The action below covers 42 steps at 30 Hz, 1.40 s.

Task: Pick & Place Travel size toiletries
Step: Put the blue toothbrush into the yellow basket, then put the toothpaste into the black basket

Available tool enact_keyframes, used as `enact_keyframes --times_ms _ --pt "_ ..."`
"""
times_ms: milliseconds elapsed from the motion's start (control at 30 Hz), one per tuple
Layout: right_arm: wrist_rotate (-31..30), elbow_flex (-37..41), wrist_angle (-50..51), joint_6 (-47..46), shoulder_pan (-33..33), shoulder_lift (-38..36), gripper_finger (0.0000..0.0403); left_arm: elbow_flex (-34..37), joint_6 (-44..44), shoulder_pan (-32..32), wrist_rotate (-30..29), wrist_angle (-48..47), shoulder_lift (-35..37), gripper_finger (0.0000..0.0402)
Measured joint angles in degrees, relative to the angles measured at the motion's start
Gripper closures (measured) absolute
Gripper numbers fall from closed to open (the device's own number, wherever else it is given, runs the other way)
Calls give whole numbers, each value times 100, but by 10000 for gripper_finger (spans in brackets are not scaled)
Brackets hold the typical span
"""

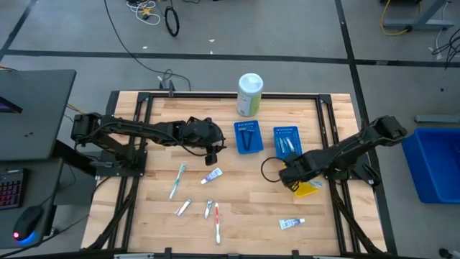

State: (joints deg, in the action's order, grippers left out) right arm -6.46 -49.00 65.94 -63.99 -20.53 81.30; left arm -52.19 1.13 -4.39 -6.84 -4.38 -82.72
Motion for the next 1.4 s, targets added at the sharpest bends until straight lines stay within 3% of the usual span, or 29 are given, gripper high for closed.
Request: enact_keyframes --times_ms 333,500,833,967,1067,1267,1400 --pt "33 -87 -56 710 406 0 307 0 36 -1 -1 0 0 238" --pt "838 -501 116 1785 671 0 306 -1 37 1 -1 3 0 238" --pt "740 -794 -59 1740 889 0 305 0 -11 0 -2 4 0 238" --pt "272 -1119 -217 1834 941 0 306 -1 -23 -1 -3 4 0 238" --pt "-511 -1375 -762 2341 953 -2 306 1 -23 -1 -1 4 0 238" --pt "-2040 -1261 -3226 5053 996 -4 305 0 149 1 18 1 0 238" --pt "-2040 -1002 -4732 6242 1245 -1 306 1 438 86 289 -226 0 238"
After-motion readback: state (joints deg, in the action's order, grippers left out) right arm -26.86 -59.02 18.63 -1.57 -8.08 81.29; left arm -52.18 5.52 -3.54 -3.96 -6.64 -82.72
